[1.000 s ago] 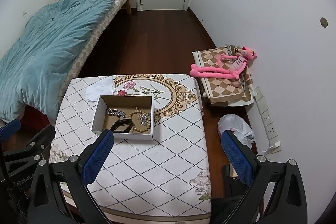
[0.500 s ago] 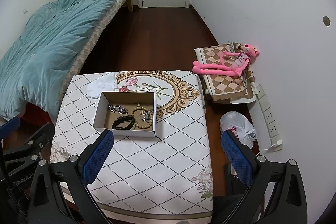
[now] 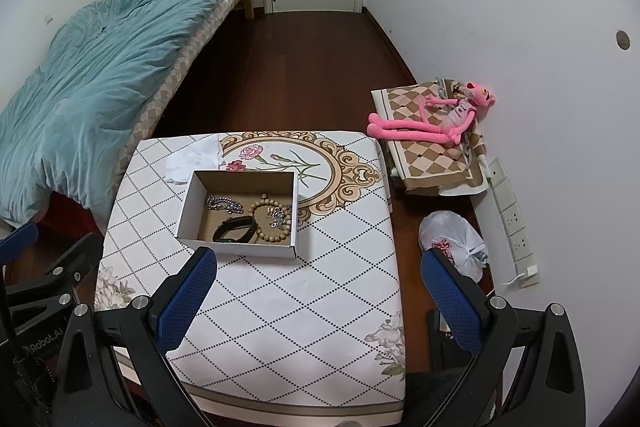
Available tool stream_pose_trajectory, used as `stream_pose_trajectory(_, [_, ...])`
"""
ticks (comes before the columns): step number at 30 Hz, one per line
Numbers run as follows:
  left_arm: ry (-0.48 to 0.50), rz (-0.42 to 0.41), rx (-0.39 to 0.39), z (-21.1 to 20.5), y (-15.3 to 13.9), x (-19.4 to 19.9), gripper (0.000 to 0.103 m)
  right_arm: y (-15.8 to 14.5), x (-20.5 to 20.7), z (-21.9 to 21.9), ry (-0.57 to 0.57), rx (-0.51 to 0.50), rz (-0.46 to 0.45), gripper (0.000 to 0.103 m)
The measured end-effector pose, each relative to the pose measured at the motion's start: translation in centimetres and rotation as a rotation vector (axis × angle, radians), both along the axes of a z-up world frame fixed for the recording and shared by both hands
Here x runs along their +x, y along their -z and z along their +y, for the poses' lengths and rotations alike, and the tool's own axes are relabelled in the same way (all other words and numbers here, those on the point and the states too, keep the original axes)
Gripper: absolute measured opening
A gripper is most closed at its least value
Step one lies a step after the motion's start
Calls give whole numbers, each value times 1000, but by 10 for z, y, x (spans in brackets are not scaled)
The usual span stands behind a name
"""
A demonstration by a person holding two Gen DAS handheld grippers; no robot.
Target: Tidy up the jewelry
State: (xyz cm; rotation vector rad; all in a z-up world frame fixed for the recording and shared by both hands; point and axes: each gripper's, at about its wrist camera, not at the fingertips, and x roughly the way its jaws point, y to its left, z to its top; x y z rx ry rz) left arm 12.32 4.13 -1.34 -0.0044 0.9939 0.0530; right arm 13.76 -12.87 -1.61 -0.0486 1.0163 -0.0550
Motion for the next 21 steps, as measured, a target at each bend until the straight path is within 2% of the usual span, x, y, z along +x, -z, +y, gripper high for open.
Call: stream_pose_trajectory(21, [-14, -13, 7, 6, -4, -3, 102, -1, -2, 1, -1, 4, -1, 103])
